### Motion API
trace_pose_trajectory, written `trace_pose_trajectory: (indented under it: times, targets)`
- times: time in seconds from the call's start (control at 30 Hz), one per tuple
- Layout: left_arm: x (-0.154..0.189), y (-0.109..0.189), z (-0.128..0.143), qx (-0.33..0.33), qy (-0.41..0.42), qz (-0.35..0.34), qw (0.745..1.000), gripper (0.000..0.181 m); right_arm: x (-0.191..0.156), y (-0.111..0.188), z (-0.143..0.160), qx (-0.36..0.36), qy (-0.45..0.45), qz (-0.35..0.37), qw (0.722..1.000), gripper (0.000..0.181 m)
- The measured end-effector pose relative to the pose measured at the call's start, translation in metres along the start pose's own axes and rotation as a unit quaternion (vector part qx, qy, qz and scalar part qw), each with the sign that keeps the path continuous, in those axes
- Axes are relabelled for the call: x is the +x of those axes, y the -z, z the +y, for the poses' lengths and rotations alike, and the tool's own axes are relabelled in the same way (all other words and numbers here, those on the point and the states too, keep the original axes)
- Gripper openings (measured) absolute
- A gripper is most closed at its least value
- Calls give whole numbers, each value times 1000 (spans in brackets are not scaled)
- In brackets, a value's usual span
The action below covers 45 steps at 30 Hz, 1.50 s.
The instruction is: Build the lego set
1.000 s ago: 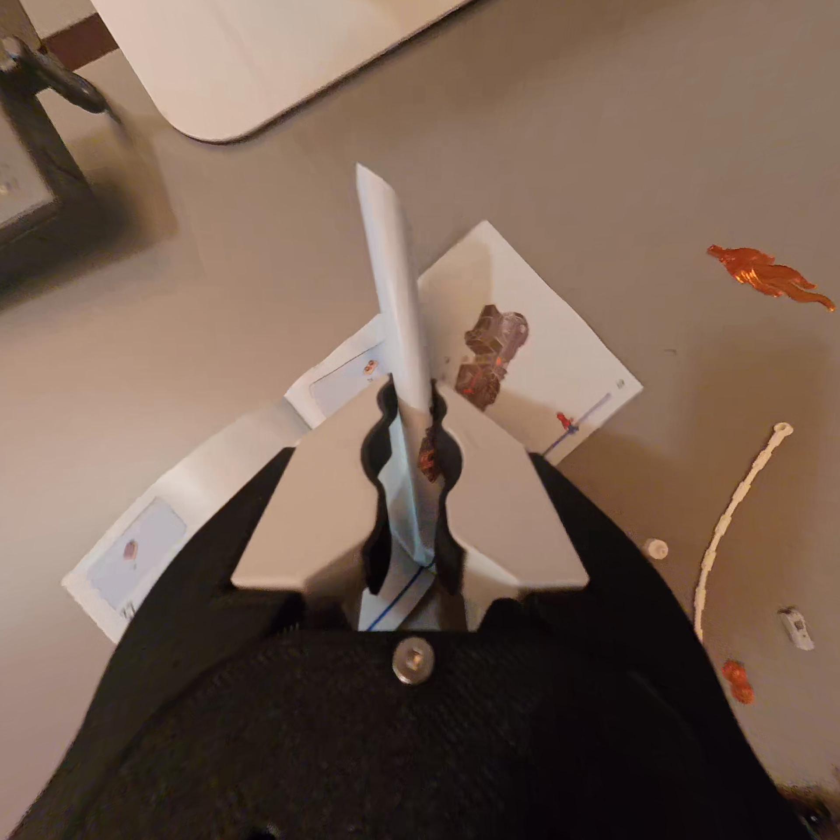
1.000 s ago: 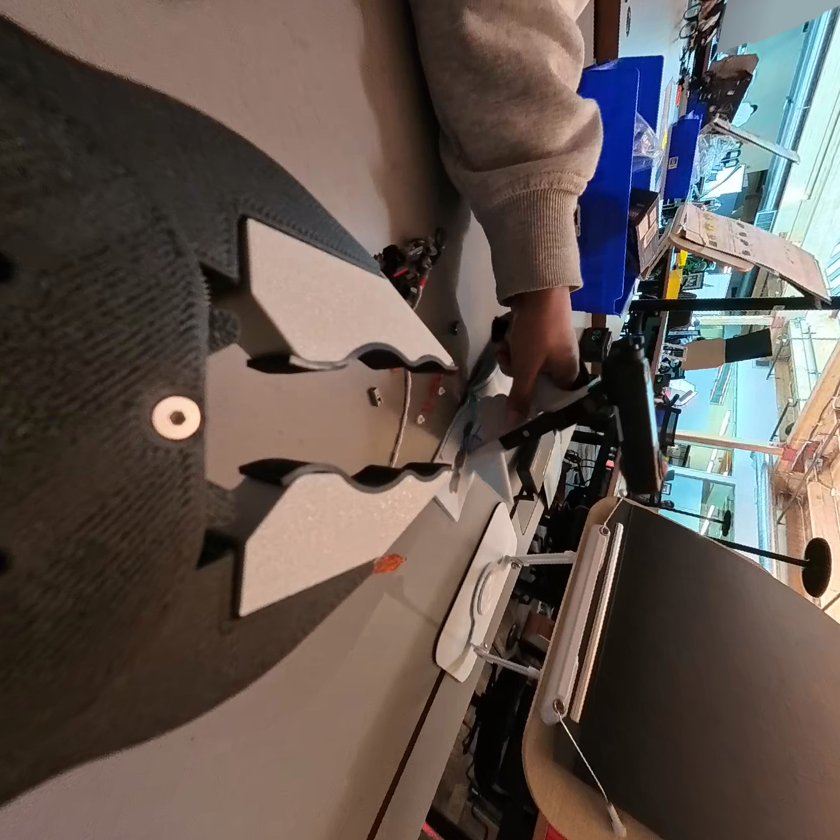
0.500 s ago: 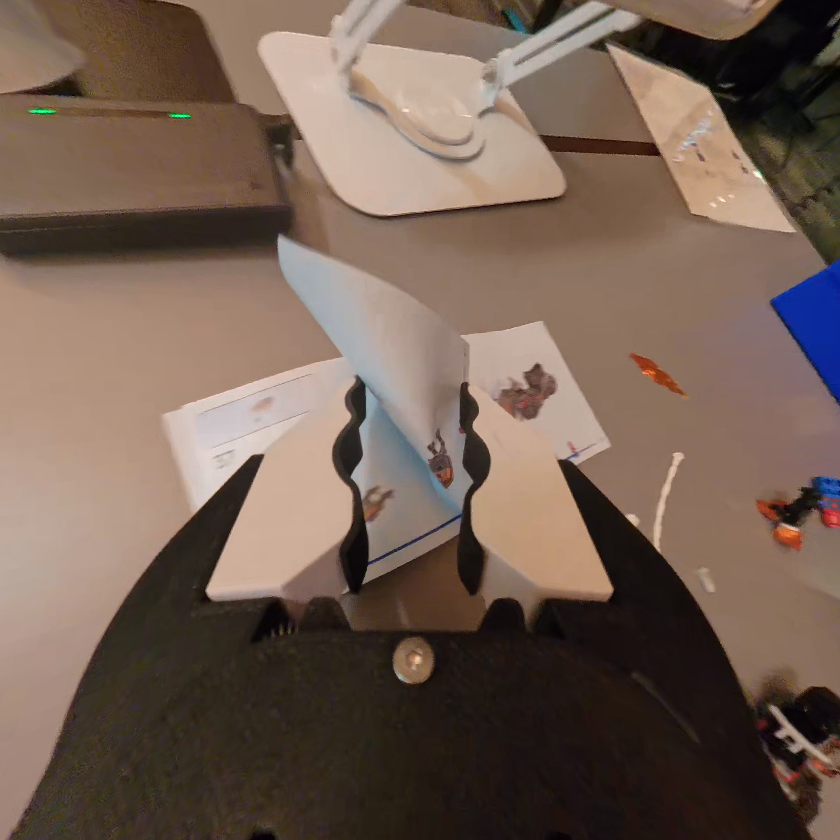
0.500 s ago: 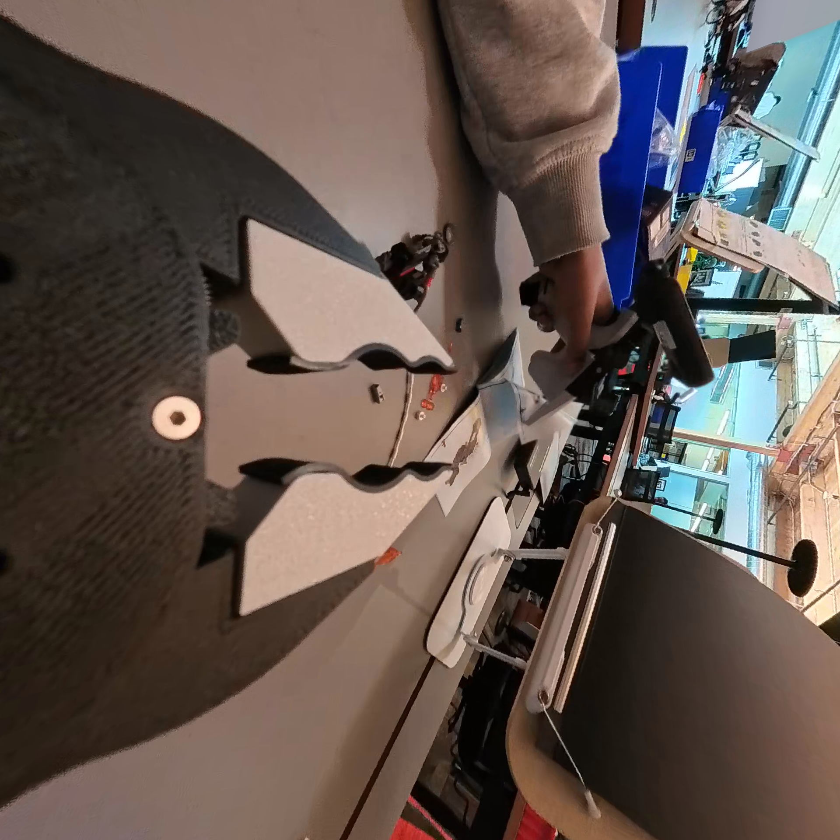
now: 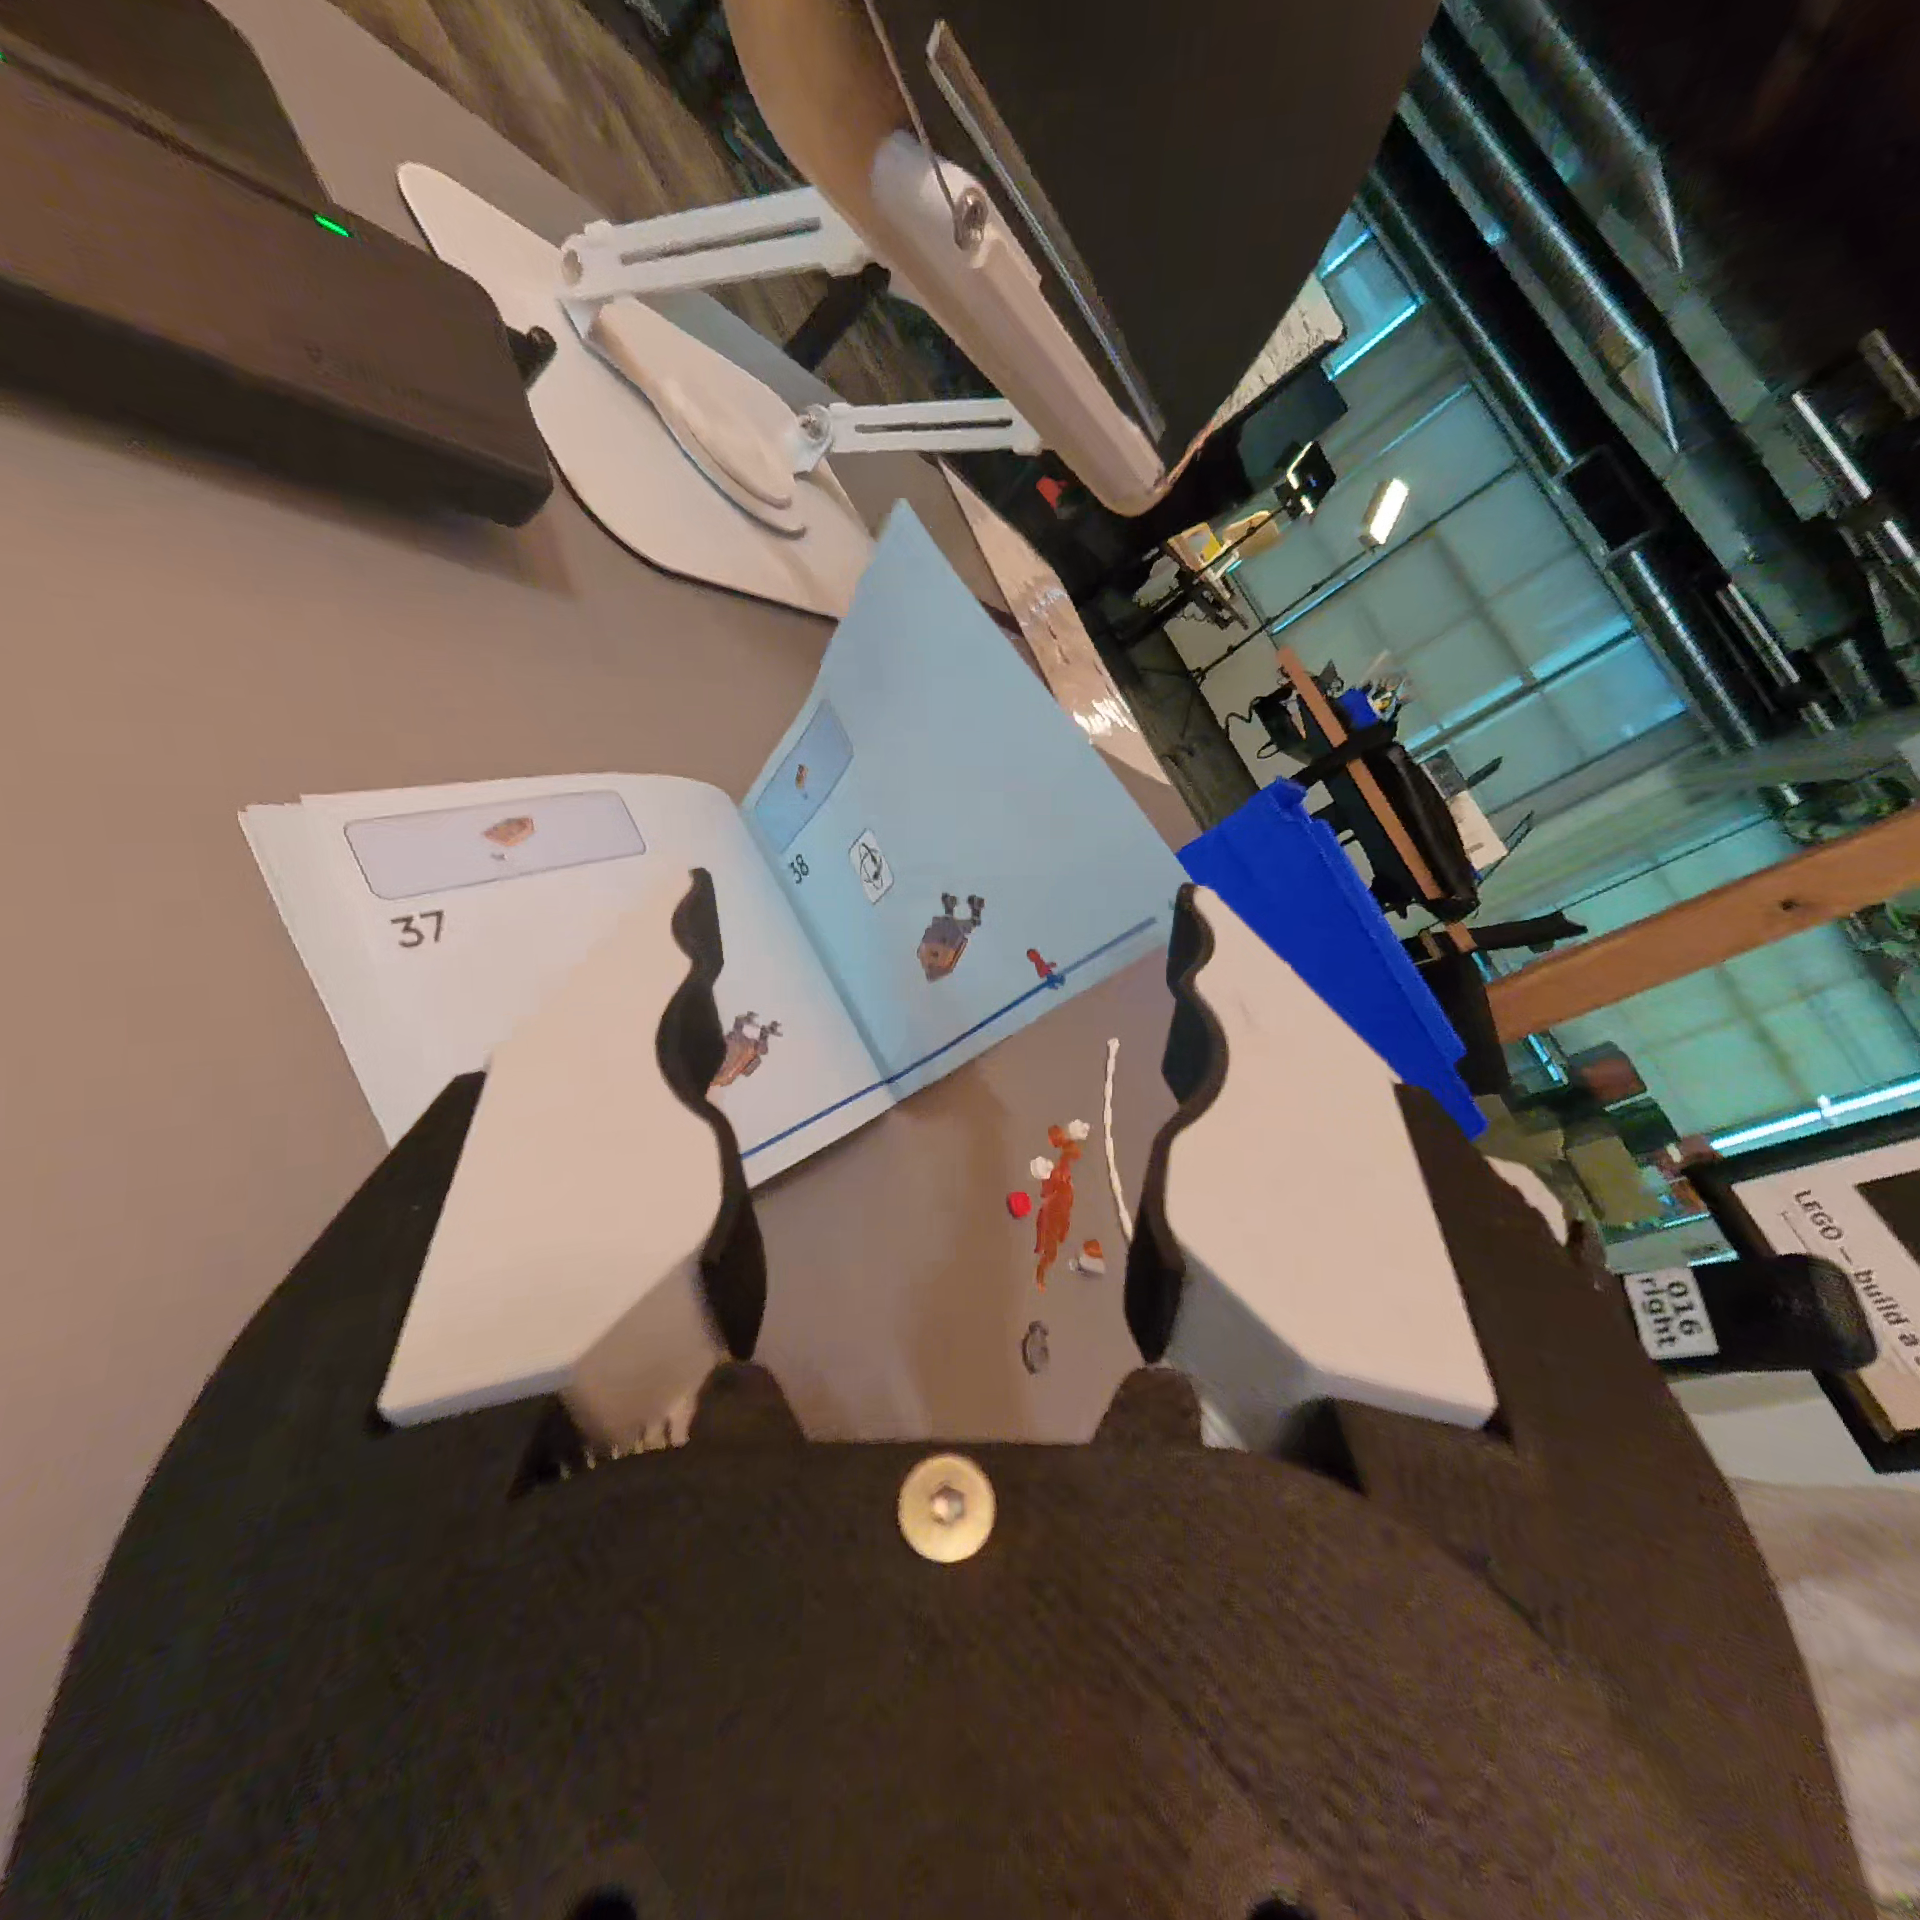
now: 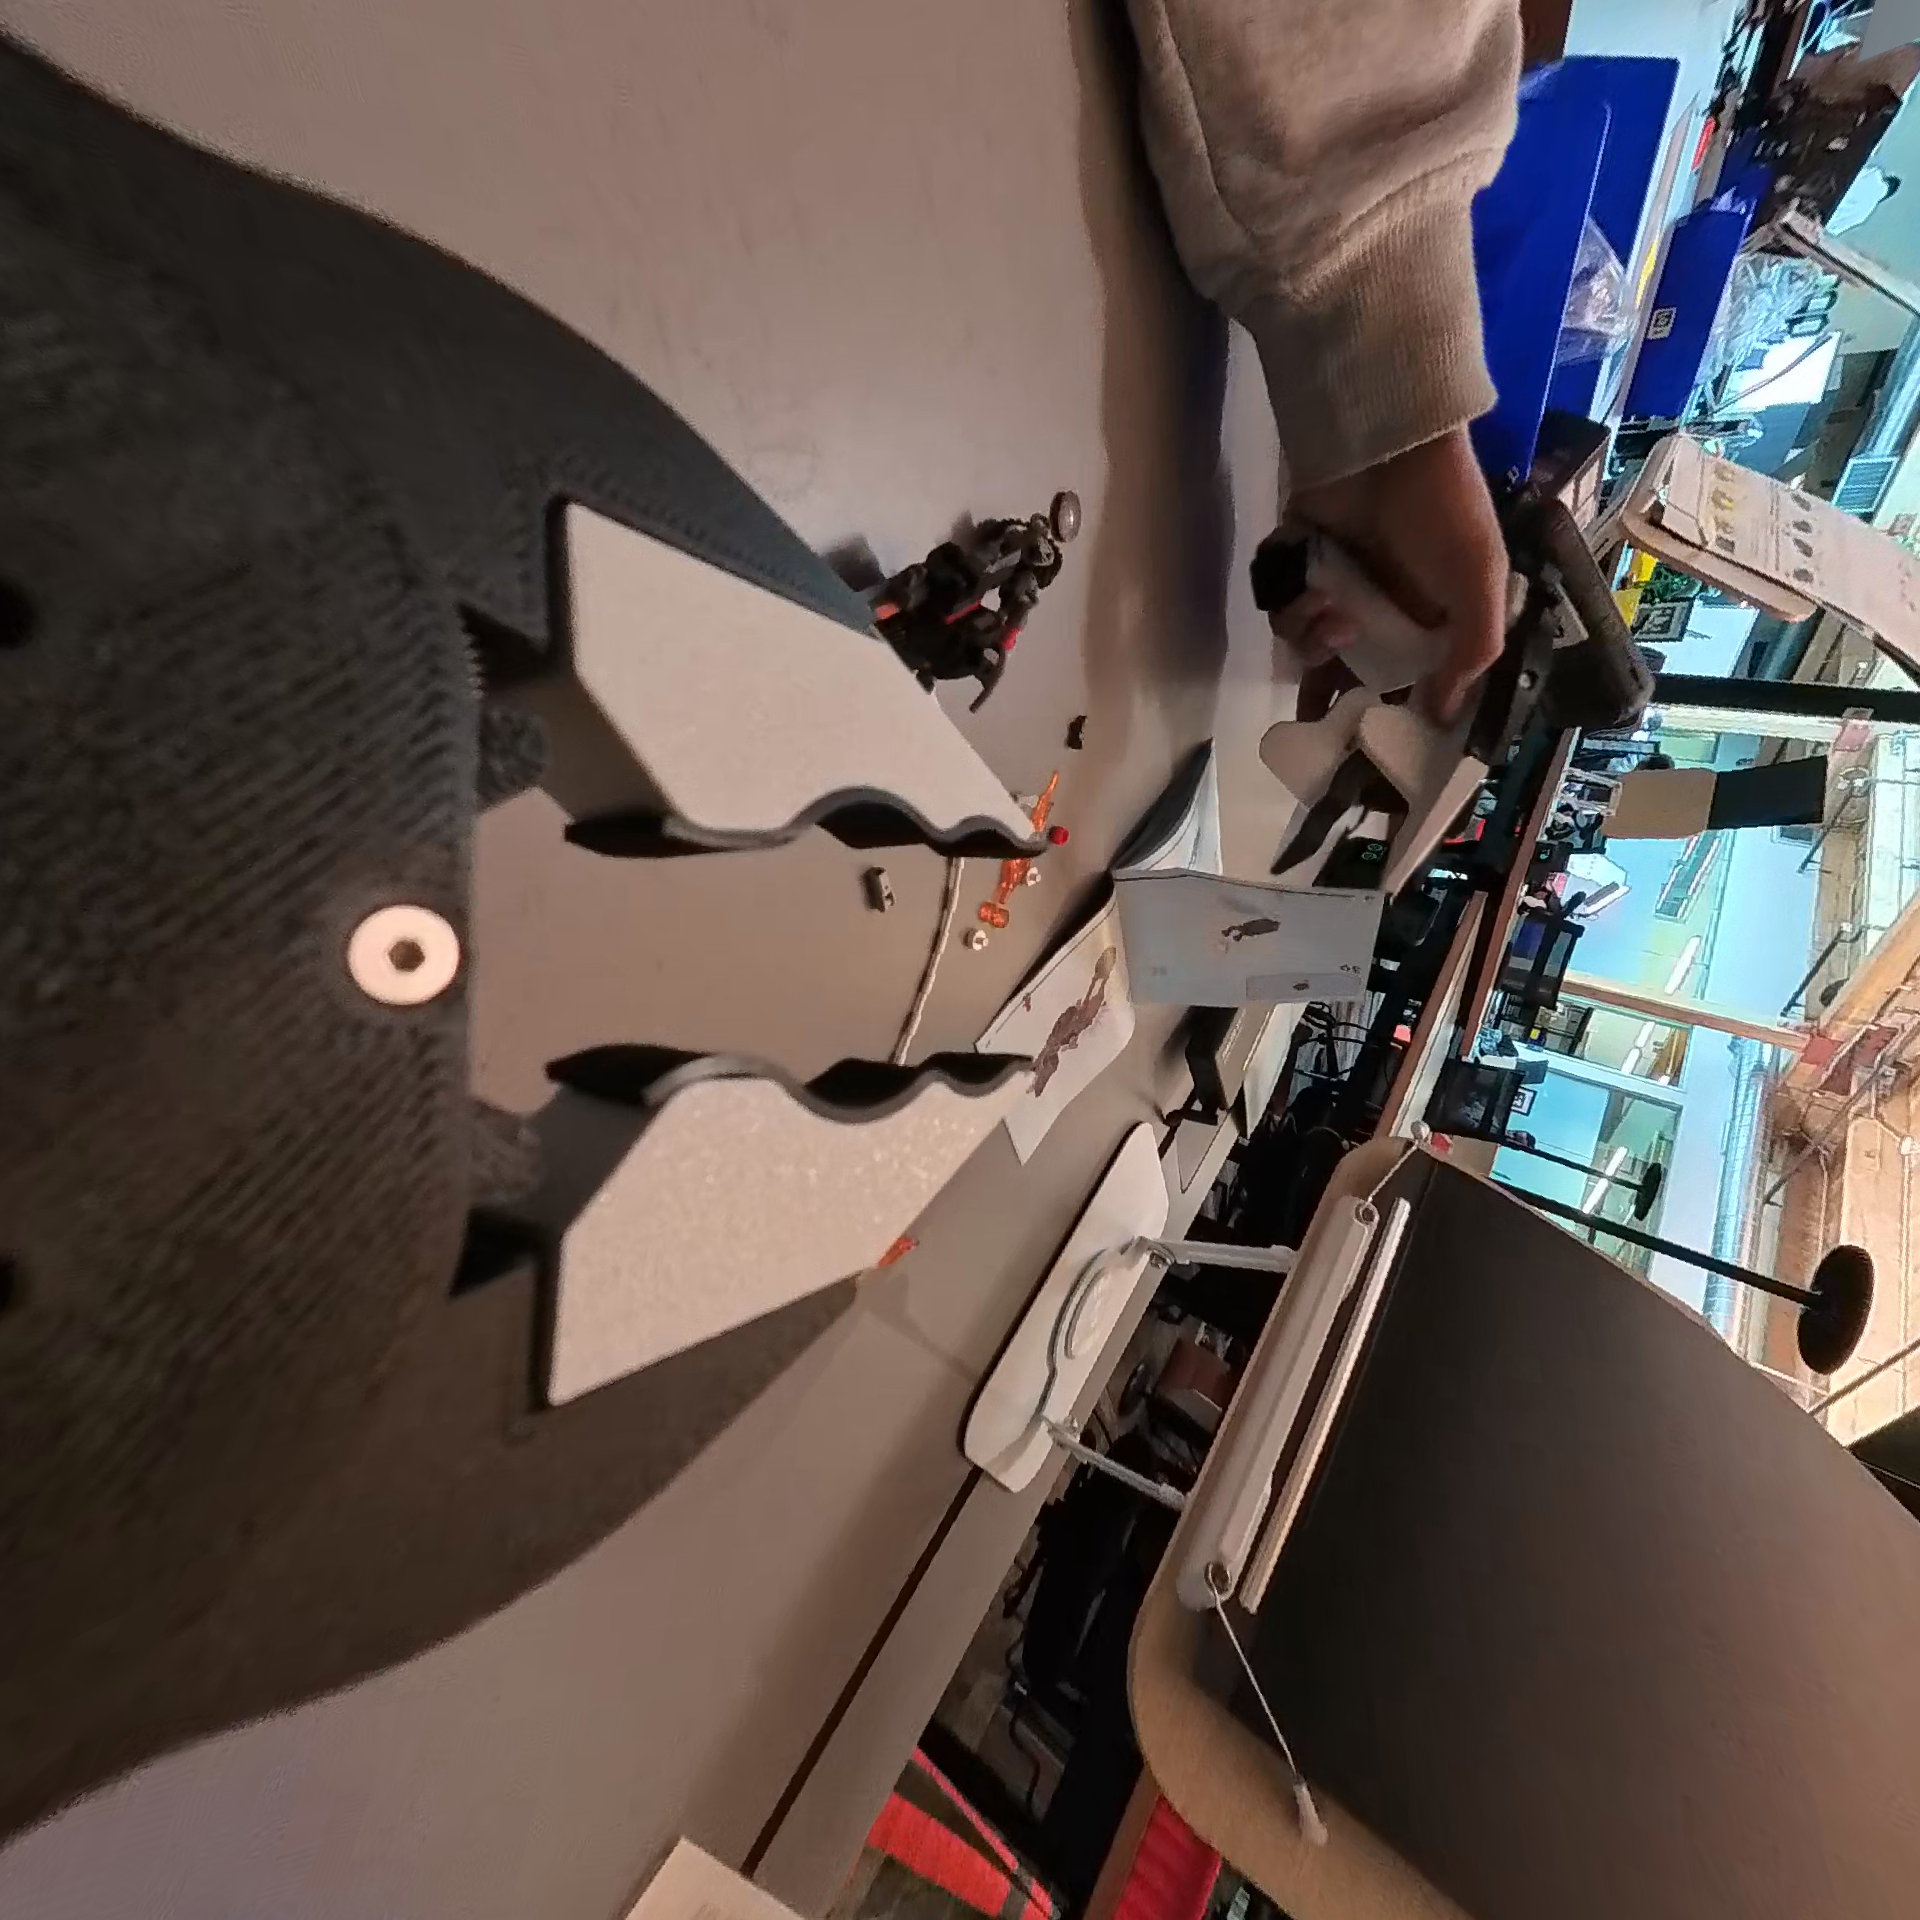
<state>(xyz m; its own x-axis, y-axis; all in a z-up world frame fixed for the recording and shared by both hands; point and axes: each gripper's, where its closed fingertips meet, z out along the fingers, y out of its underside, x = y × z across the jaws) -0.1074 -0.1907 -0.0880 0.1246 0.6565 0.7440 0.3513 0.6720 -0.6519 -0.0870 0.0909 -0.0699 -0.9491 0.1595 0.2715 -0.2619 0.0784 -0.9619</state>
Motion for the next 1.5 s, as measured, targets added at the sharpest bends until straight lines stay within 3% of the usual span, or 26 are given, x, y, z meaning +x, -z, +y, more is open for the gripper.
trace_pose_trajectory:
  times: [0.13, 0.23, 0.3, 0.4, 0.5, 0.6, 0.77, 0.83, 0.97, 1.13, 1.27, 1.37, 1.5]
  targets:
    - [16, -16, 19, -27, -70, -28, 997, 97, -1, -1, 1, -3, 6, 1, 1000, 36]
    - [0, -27, 32, -57, -132, -132, 981, 95, -2, -1, 1, -5, 8, 1, 1000, 36]
    - [-10, -25, 31, -59, -157, -177, 970, 79, -1, -1, 2, -7, 13, 3, 1000, 35]
    - [-15, -12, 19, -31, -148, -187, 971, 42, -2, -1, 3, -9, 21, 6, 1000, 35]
    - [-17, 3, 5, 6, -115, -164, 980, 19, -3, -1, 3, -11, 26, 6, 1000, 34]
    - [-28, 15, -1, 16, -93, -169, 981, 10, -3, -1, 3, -10, 28, 6, 1000, 33]
    - [-36, 34, -17, 55, -105, -207, 971, 15, 2, 3, -1, 5, 2, 6, 1000, 32]
    - [-32, 39, -25, 76, -131, -217, 964, 24, 4, 4, -2, 11, -11, 7, 1000, 32]
    - [-20, 37, -27, 78, -198, -229, 950, 25, 6, 5, -3, 16, -21, 8, 1000, 31]
    - [-18, 5, 6, -18, -227, -200, 953, 25, 4, 4, -2, 10, -10, 7, 1000, 31]
    - [-59, 5, 31, -119, -253, -304, 911, 26, 3, 4, -2, 11, -8, 6, 1000, 31]
    - [-75, 16, 31, -139, -266, -356, 885, 26, 3, 4, -2, 11, -9, 5, 1000, 31]
    - [-84, 23, 33, -143, -229, -364, 891, 26, 2, 4, -2, 11, -7, 4, 1000, 30]
